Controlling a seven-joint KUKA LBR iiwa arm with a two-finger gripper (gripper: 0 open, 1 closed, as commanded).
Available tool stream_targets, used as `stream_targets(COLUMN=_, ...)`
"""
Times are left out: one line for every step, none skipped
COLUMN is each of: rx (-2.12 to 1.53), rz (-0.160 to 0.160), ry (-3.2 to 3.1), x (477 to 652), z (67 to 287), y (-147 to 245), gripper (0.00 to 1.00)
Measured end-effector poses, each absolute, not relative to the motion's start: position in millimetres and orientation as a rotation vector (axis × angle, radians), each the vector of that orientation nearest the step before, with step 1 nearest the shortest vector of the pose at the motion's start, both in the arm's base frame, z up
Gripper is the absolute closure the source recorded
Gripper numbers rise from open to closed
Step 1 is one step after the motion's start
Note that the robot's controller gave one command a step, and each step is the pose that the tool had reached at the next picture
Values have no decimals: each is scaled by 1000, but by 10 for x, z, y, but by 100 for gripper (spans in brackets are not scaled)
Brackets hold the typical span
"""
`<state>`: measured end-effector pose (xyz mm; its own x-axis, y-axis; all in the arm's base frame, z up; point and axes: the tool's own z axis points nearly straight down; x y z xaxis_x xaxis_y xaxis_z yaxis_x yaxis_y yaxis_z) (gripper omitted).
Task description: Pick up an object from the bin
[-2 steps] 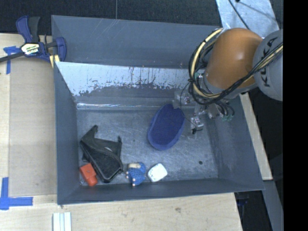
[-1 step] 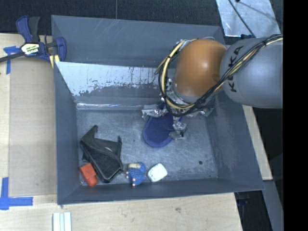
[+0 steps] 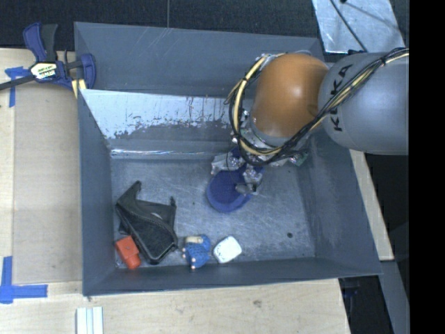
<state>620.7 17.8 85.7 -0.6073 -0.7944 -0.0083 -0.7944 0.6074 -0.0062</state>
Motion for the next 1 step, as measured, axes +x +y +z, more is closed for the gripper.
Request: stream_targets(rx=-1357, rz=-7, ry=2821, x=6100, z=2114, y=69, gripper=100)
